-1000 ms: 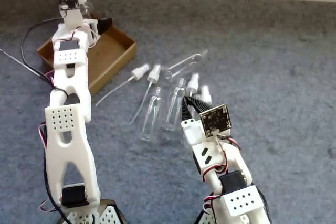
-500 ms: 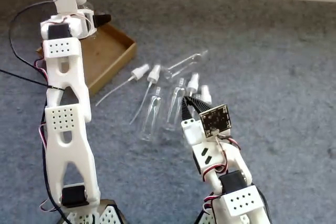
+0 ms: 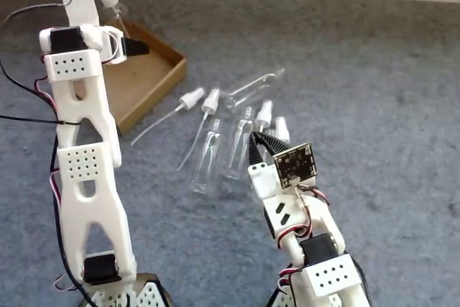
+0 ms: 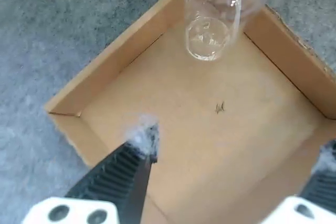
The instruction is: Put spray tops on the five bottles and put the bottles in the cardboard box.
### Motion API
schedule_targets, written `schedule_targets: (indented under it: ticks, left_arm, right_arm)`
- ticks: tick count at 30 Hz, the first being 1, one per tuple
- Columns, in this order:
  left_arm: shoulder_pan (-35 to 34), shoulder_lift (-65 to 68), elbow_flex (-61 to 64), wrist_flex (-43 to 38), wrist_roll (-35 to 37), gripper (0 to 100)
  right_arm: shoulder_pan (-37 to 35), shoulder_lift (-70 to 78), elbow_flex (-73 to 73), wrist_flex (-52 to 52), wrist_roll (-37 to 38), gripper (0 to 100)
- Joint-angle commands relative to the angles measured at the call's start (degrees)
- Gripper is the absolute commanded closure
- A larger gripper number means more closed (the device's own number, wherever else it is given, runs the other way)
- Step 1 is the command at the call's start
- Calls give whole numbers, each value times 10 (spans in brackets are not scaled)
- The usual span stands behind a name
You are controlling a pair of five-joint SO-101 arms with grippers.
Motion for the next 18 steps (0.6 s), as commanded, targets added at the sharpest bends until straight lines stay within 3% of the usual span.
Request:
schedule_targets:
  ticks: [1, 18]
  left_arm:
    - [-4, -84, -29, 47, -2, 592]
    - [-1, -206, -25, 70, -1, 592]
  right_arm:
    - [6, -7, 71, -16, 4, 993]
    - [6, -7, 71, -16, 3, 993]
